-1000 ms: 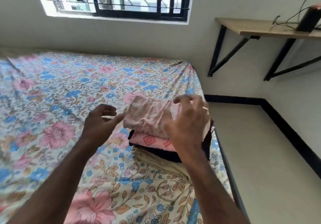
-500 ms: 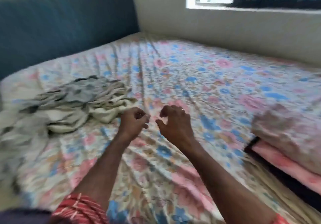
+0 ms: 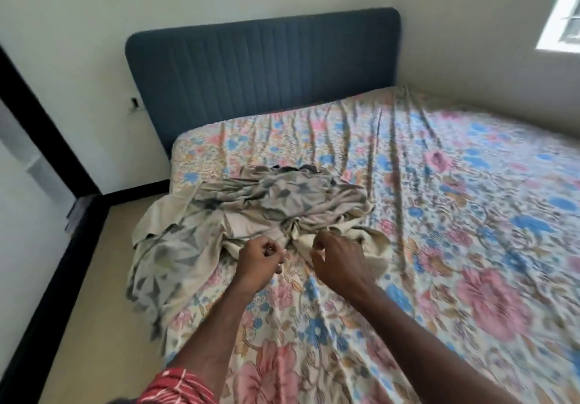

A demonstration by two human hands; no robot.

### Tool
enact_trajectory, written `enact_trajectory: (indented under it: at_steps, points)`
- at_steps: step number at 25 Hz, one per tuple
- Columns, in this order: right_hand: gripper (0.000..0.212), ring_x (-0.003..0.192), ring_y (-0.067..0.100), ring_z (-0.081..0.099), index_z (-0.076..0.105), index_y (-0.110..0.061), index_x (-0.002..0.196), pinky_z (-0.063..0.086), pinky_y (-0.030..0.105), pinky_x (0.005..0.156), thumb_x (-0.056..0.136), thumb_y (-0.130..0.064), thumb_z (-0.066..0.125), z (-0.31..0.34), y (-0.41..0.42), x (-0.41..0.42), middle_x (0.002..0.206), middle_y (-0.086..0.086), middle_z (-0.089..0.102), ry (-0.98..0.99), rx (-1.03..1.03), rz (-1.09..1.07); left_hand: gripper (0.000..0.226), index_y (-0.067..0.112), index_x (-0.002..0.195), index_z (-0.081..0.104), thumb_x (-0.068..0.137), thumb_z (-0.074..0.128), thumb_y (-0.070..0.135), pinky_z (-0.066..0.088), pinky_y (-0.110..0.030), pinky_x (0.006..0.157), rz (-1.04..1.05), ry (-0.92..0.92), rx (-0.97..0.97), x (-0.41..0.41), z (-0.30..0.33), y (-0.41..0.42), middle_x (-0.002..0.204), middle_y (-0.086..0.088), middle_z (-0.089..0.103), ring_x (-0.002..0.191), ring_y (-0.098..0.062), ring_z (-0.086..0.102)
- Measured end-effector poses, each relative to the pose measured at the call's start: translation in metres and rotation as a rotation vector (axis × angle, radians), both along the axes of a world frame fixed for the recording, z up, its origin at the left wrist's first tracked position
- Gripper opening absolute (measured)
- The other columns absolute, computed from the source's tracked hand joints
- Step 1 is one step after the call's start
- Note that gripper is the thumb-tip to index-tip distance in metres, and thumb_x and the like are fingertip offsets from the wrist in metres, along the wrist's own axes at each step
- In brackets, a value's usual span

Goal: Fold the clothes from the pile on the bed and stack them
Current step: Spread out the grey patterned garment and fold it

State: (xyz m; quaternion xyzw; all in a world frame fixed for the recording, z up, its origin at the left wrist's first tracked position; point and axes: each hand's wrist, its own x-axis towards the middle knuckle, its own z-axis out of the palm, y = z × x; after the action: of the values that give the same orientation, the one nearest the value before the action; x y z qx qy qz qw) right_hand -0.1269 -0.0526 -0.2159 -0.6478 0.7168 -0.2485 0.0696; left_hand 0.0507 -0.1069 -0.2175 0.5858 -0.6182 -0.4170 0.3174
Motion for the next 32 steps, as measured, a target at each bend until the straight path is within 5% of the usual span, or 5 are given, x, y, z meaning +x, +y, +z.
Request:
enact_trajectory:
  at_steps: [5, 11, 20, 26, 32]
  points:
    - [0.013, 0.079, 0.021, 0.062, 0.064, -0.019, 0.101, 0.050, 0.033, 0.067, 0.100, -0.023, 0.052, 0.013, -0.088, 0.016, 0.101, 0.002, 0.070, 0.071, -0.070, 0.059, 0.008, 0.008, 0.087, 0.067, 0.093, 0.071, 0.007, 0.054, -0.029, 0.052, 0.084, 0.021, -0.066, 0.020, 0.011, -0.059, 0.083, -0.011, 0.072, 0.067, -0.025, 0.070]
    - [0.051, 0.115, 0.032, 0.062, 0.051, -0.021, 0.142, 0.058, 0.050, 0.086, 0.093, -0.007, 0.054, 0.033, -0.205, 0.041, 0.144, 0.010, 0.056, 0.090, 0.089, 0.164, 0.009, 0.020, 0.089, 0.066, 0.091, 0.075, 0.019, 0.059, -0.038, 0.074, 0.095, 0.014, -0.127, 0.053, 0.018, -0.109, 0.086, -0.002, 0.071, 0.080, -0.022, 0.071]
    - [0.013, 0.070, -0.002, 0.055, 0.068, -0.026, 0.082, 0.040, 0.008, 0.064, 0.092, -0.016, 0.066, -0.031, -0.021, 0.043, 0.078, -0.024, 0.055, -0.241, -0.040, 0.225, 0.050, 0.022, 0.116, 0.053, 0.082, 0.081, 0.046, 0.061, -0.044, 0.081, 0.106, 0.372, 0.342, 0.036, 0.011, -0.071, 0.111, -0.007, 0.067, 0.094, -0.025, 0.069]
    - [0.013, 0.065, -0.002, 0.056, 0.061, -0.030, 0.070, 0.042, 0.015, 0.059, 0.073, -0.020, 0.055, -0.082, 0.082, 0.017, 0.070, -0.017, 0.059, -0.329, 0.060, 0.323, 0.044, 0.024, 0.117, 0.052, 0.081, 0.071, 0.010, 0.058, -0.037, 0.074, 0.177, -0.096, -0.002, 0.007, -0.058, -0.004, 0.099, 0.001, 0.067, 0.092, -0.025, 0.068]
    - [0.020, 0.046, 0.007, 0.042, 0.042, -0.032, 0.053, 0.037, 0.031, 0.049, 0.068, -0.035, 0.055, -0.052, 0.112, -0.017, 0.050, -0.013, 0.043, -0.249, 0.339, 0.552, 0.101, 0.027, 0.156, 0.024, 0.078, 0.078, 0.058, 0.041, -0.038, 0.108, -0.022, -0.664, -0.339, 0.009, -0.026, 0.021, 0.150, -0.007, 0.035, 0.136, -0.023, 0.041]
